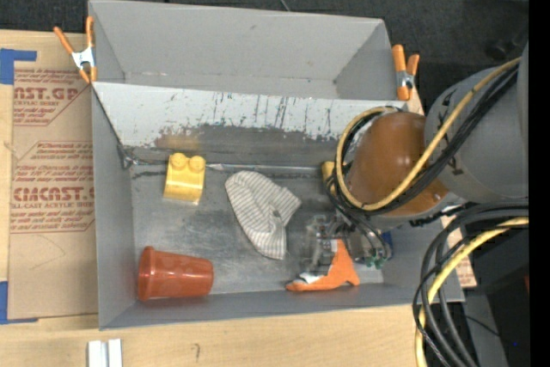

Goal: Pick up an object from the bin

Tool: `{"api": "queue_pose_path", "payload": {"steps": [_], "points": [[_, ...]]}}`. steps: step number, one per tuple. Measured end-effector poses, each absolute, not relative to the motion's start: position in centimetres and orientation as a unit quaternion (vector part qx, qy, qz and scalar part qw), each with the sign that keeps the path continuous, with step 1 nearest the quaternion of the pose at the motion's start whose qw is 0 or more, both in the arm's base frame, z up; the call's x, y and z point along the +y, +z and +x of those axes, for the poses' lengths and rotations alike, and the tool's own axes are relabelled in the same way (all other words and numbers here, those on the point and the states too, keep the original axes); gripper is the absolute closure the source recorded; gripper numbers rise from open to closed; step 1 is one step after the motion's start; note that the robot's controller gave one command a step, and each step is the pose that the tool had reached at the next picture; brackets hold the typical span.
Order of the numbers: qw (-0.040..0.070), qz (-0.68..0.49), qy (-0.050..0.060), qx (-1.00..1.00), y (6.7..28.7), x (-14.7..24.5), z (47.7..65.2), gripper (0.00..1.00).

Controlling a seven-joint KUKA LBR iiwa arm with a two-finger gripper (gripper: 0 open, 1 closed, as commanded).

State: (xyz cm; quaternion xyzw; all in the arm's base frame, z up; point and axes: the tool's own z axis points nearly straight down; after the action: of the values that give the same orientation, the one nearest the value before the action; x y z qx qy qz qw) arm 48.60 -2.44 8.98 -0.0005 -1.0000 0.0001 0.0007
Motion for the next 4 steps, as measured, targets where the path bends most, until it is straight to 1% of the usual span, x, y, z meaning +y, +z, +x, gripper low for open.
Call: {"api": "queue_pose_path", "payload": {"steps": [1,2,3,4], "points": [[0.0,-0.016,-0.001,-1.0,10.1,-0.6,49.3,0.0],[0.0,-0.016,-0.001,-1.0,10.1,-0.6,49.3,0.0],[0.0,-0.016,0.0,-1.0,9.8,-0.1,49.9,0.0],[0.0,-0.061,-0.001,-0.998,7.0,1.1,51.6,1.0]]}}
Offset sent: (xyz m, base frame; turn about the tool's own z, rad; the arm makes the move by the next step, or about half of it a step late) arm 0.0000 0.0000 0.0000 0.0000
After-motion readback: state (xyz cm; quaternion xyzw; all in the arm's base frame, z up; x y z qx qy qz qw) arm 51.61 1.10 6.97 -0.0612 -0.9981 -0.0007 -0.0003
